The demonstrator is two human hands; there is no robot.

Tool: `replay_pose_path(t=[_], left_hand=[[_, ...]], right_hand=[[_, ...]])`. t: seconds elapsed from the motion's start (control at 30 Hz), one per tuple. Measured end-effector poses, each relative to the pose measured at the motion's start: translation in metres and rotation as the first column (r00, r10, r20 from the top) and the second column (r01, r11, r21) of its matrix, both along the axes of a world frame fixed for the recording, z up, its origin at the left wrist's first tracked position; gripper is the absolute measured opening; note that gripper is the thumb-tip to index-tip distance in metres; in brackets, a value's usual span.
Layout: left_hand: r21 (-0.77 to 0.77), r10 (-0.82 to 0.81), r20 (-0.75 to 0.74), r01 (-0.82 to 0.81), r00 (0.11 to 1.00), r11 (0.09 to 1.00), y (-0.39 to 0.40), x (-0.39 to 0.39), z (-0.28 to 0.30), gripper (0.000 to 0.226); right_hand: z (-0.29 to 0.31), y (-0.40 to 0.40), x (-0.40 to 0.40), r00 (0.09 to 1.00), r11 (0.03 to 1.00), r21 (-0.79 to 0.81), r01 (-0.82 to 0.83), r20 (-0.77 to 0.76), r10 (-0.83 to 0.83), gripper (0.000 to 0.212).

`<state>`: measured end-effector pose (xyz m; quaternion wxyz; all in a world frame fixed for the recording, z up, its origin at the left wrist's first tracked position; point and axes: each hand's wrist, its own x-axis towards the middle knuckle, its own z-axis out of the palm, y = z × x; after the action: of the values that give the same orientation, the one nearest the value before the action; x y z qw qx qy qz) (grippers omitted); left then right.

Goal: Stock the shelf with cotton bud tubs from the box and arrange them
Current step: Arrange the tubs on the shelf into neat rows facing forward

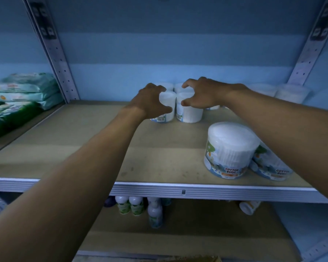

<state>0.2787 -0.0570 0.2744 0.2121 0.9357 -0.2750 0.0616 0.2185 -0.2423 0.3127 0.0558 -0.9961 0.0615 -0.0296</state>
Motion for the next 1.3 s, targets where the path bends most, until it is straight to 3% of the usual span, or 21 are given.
replay_pose_path(t=[0.1, 0.2, 0.27, 0.43, 0.67, 1.3], left_hand=[[-0.023, -0.004, 0.003, 0.004, 1.000, 1.000, -0.010, 0.003, -0.004, 0.061], [-0.051, -0.036, 0.068, 0.040, 0.997, 0.998, -0.023, 0.001, -0.007, 0.021], [-0.036, -0.051, 0.114, 0.056, 0.992, 0.998, -0.029, 0.000, -0.012, 0.017], [-0.033, -0.001, 0.116, 0.005, 0.993, 0.999, -0.024, 0.011, -0.023, 0.047], [-0.078, 0.001, 0.100, 0.006, 0.995, 0.997, -0.016, 0.007, -0.017, 0.045], [0.050, 0.038, 0.077, -0.042, 0.996, 0.998, 0.046, -0.053, 0.013, 0.047]], right_hand=[[-0.002, 0.002, 0.010, 0.999, 1.000, -0.024, -0.017, -0.033, 0.016, 0.073], [-0.006, 0.002, 0.017, 0.999, 0.998, -0.063, -0.027, -0.047, 0.024, 0.070], [-0.011, 0.001, 0.020, 0.997, 0.995, -0.085, -0.041, -0.069, 0.036, 0.068], [-0.016, -0.001, 0.025, 0.998, 0.997, -0.064, -0.043, -0.039, 0.040, 0.062], [-0.016, 0.001, 0.018, 0.999, 0.999, -0.015, -0.048, 0.001, 0.048, 0.060], [-0.002, 0.053, -0.057, 0.992, 0.991, 0.061, -0.123, -0.010, 0.124, 0.049]])
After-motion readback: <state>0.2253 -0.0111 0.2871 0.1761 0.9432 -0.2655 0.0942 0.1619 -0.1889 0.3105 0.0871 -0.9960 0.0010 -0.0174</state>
